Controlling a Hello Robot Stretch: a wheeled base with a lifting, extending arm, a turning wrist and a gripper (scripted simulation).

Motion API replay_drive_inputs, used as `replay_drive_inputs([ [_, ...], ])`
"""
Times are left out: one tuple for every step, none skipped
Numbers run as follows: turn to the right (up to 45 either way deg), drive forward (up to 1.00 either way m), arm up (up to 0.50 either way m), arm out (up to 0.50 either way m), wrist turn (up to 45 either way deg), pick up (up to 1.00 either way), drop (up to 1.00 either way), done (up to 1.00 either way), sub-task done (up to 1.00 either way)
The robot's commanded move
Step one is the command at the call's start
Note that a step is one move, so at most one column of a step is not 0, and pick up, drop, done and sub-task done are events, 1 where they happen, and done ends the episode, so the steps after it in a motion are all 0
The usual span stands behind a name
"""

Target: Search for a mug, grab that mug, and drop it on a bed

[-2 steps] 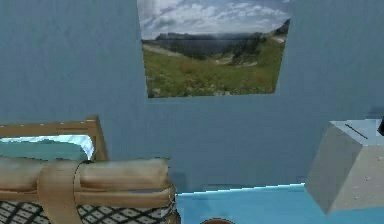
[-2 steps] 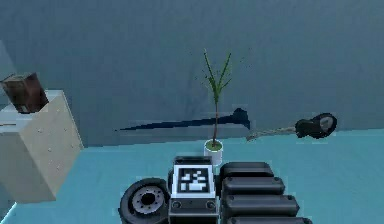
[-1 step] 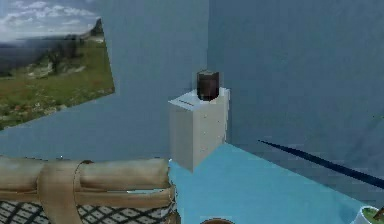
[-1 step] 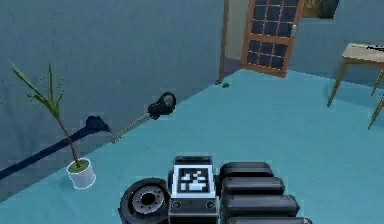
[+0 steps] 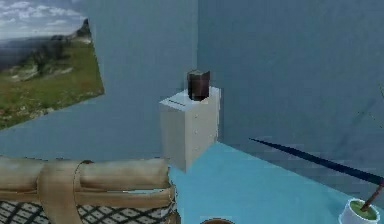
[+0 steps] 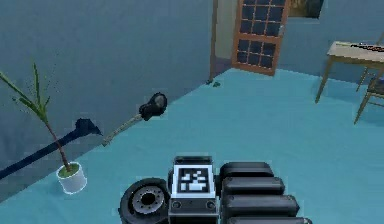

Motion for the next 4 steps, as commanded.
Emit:
replay_drive_inputs([
  [-45.0, 0.00, 0.00, 0.00, 0.0, 0.00, 0.00, 0.00, 0.00],
  [-45.0, 0.00, 0.00, 0.00, 0.0, 0.00, 0.00, 0.00, 0.00],
  [-27.0, 0.00, 0.00, 0.00, 0.0, 0.00, 0.00, 0.00, 0.00],
  [45.0, 0.00, 0.00, 0.00, 0.0, 0.00, 0.00, 0.00, 0.00],
])
